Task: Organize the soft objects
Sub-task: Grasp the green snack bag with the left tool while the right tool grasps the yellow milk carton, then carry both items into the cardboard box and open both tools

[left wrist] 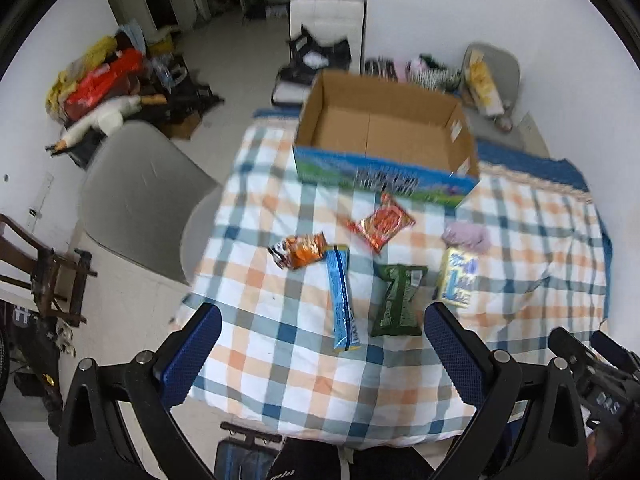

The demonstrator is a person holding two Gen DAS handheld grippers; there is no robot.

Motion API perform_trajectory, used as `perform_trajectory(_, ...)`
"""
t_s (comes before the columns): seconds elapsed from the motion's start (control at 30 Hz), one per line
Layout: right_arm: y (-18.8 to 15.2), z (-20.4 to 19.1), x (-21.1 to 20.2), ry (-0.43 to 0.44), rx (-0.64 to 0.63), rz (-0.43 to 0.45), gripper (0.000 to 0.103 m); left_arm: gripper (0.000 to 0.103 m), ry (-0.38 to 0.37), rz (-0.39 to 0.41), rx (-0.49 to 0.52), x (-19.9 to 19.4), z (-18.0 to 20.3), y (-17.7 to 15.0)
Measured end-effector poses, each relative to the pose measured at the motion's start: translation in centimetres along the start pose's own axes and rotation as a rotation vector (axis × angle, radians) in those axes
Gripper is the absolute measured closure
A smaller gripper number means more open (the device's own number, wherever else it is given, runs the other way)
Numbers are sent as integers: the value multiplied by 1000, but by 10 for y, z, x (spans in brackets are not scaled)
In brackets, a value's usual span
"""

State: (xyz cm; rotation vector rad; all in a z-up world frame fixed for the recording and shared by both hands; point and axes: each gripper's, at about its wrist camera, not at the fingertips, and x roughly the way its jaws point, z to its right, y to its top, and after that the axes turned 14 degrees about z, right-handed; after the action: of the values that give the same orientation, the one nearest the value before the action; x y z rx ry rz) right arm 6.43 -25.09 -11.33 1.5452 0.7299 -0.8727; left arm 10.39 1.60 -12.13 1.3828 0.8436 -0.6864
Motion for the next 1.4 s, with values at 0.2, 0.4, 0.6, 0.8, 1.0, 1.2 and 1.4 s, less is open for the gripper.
perform_trajectory(0.2, -7, 14, 123, -22, 33, -156, 0, 0, -59, -148, 29, 90, 24, -10)
perform_trajectory(0.4, -6, 23, 226, -26, 39, -258, 0, 4, -151, -337, 35, 191, 58, -32)
perform_trajectory(0.6, -14, 32, 302, 11, 99, -379, 11, 15, -200, -468, 45, 255, 87, -64)
perform_trajectory(0.8, -20, 34, 326, 53, 119, -429, 11, 56, -203, -493, 7, 270, 86, -79)
perform_trajectory(1.0, -28, 20, 337, 90, 107, -464, 11, 67, -157, -459, 35, 263, 87, -74)
perform_trajectory(1.2, -38, 5, 361, 69, 82, -524, 34, 73, -125, -433, 42, 256, 91, -66)
perform_trajectory(1.4, -41, -2, 364, 56, 61, -523, 38, 76, -87, -404, 22, 251, 95, -56)
